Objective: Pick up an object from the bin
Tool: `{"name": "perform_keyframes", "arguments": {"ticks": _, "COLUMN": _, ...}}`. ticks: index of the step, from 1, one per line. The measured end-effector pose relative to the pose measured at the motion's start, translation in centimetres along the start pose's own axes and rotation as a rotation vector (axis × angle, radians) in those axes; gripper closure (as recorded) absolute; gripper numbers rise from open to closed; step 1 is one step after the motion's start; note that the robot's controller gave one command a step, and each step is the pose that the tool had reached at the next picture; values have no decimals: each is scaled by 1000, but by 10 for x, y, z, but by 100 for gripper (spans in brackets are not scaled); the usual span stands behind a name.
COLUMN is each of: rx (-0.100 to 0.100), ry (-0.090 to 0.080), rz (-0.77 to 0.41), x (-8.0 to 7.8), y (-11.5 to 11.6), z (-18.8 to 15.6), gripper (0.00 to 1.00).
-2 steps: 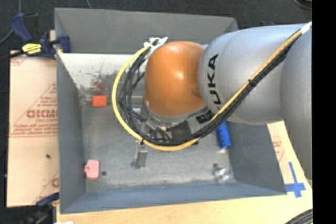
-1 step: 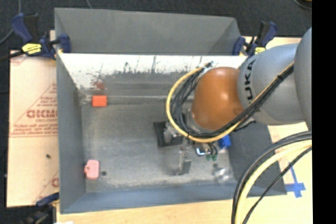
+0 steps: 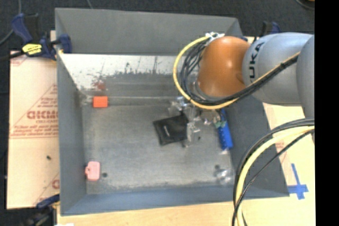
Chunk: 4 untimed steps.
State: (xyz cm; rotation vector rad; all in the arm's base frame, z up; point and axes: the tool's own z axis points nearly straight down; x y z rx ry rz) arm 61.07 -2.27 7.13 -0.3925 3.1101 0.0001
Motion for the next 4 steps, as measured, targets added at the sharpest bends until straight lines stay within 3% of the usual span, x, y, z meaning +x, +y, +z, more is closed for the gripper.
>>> {"name": "perform_keyframes", "arguments": {"ticks": 1, "rx": 1, "ry": 1, "rz": 165, "x": 10, "y": 3, "z": -31, "gripper": 0}}
{"name": "perform_keyframes", "arguments": {"ticks": 2, "rx": 0, "ry": -3, "rz": 3, "x": -1, "y": -1, "z": -1, "gripper": 0}}
{"name": "perform_keyframes", "arguments": {"ticks": 3, "rx": 1, "ry": 0, "rz": 294, "x": 0, "y": 9, "z": 0, "gripper": 100}}
{"name": "perform_keyframes", "arguments": {"ticks": 4, "rx": 1, "ry": 0, "rz": 294, "x": 0, "y": 9, "z": 0, "gripper": 100}}
